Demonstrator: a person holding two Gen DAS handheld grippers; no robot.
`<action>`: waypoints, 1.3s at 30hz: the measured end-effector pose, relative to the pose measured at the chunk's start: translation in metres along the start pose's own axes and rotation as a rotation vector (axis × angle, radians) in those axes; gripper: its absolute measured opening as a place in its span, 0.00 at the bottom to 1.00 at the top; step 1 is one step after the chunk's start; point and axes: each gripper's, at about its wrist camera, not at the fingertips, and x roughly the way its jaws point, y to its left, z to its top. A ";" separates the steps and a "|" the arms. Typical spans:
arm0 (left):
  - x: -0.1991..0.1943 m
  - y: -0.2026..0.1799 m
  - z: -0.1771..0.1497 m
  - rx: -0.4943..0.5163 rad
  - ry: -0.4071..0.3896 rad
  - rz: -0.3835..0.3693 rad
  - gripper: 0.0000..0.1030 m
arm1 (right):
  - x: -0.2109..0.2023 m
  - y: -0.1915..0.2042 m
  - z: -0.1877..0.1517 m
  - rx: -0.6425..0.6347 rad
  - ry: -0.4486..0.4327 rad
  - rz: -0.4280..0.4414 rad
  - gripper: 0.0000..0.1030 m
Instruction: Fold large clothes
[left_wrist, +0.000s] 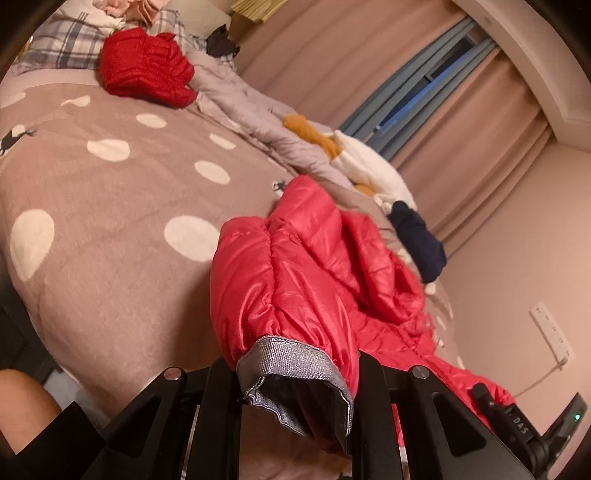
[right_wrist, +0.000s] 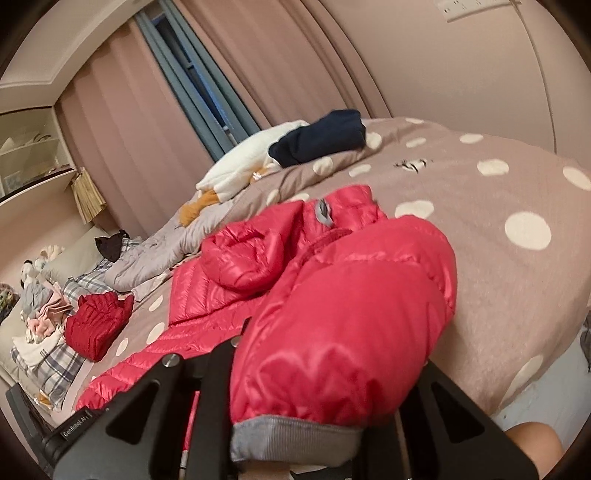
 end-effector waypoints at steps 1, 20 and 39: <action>-0.004 -0.001 0.001 0.006 -0.010 -0.005 0.17 | -0.002 0.000 0.002 -0.004 -0.003 0.006 0.16; -0.043 -0.017 0.014 0.082 -0.182 -0.081 0.17 | -0.037 0.020 0.021 -0.081 -0.097 0.092 0.17; -0.033 -0.039 0.032 0.166 -0.223 -0.064 0.17 | -0.026 0.030 0.038 -0.090 -0.106 0.111 0.19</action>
